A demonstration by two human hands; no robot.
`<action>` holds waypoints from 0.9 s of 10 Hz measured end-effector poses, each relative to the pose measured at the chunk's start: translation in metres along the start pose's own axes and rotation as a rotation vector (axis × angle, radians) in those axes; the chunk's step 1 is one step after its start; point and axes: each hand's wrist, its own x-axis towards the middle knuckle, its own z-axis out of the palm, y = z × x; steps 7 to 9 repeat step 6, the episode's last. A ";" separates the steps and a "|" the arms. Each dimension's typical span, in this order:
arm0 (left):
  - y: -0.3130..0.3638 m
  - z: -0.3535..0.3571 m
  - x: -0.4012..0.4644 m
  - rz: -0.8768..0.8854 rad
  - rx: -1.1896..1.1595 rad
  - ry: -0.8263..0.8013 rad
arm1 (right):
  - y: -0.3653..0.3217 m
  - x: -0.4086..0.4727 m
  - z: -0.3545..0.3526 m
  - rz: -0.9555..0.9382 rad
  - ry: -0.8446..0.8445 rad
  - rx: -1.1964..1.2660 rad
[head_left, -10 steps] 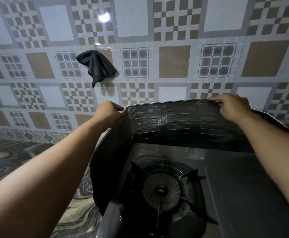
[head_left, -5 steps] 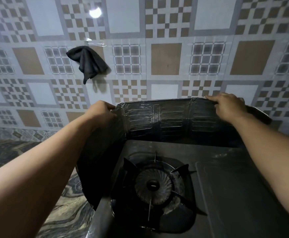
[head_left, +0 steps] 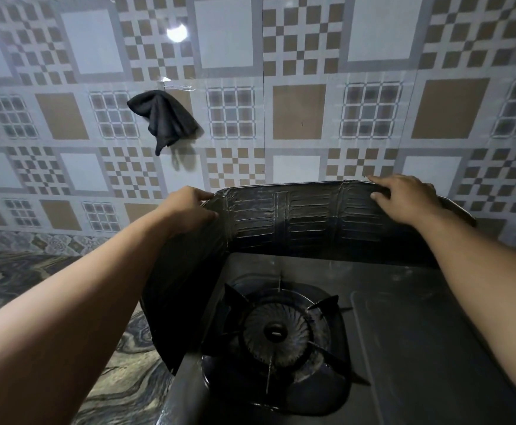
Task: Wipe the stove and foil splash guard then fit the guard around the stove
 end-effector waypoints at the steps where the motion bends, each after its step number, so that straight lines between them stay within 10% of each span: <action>1: 0.001 0.000 0.000 -0.017 -0.036 0.012 | 0.000 -0.002 -0.001 -0.010 -0.003 0.008; 9: 0.038 -0.019 -0.057 0.006 -0.092 0.125 | -0.006 -0.063 -0.020 0.061 0.048 0.183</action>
